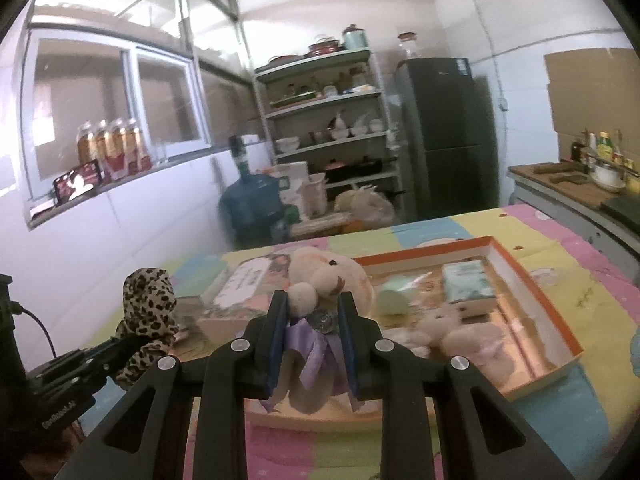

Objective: Organize soft objects
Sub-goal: 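Carry the leopard scrunchie and plush bear over the cardboard box lid, then lower the scrunchie and bear into the box lid and open both tools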

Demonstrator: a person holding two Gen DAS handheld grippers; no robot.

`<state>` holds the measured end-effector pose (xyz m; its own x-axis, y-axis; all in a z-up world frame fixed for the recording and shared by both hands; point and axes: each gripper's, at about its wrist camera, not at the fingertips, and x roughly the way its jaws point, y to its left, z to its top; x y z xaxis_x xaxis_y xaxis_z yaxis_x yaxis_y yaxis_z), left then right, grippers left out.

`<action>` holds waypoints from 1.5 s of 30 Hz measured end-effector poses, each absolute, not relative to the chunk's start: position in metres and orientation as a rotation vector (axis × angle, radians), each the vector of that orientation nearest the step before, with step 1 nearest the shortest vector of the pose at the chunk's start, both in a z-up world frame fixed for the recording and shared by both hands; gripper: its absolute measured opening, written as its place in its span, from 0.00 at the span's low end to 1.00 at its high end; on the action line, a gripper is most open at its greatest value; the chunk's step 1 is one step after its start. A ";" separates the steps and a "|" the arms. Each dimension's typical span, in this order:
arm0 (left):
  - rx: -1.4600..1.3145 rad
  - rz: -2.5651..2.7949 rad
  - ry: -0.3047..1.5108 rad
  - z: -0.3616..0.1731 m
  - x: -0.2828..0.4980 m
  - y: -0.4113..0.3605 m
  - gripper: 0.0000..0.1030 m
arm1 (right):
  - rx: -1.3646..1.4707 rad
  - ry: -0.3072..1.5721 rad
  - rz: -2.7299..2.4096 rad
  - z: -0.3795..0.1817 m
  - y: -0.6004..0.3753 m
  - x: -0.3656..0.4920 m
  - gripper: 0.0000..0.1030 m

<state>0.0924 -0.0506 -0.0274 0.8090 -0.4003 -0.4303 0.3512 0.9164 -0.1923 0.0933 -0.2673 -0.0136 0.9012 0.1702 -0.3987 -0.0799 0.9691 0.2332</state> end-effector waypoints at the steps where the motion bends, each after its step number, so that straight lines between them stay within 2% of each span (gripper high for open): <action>1: -0.107 -0.410 0.484 -0.026 0.096 -0.055 0.11 | 0.220 0.427 0.120 -0.013 -0.273 0.093 0.25; 21: -0.142 -0.504 0.558 -0.022 0.159 -0.131 0.11 | 0.269 0.387 -0.048 -0.012 -0.365 0.089 0.25; 45: -0.187 -0.491 0.793 -0.070 0.221 -0.178 0.11 | 0.294 0.495 -0.045 -0.054 -0.414 0.132 0.25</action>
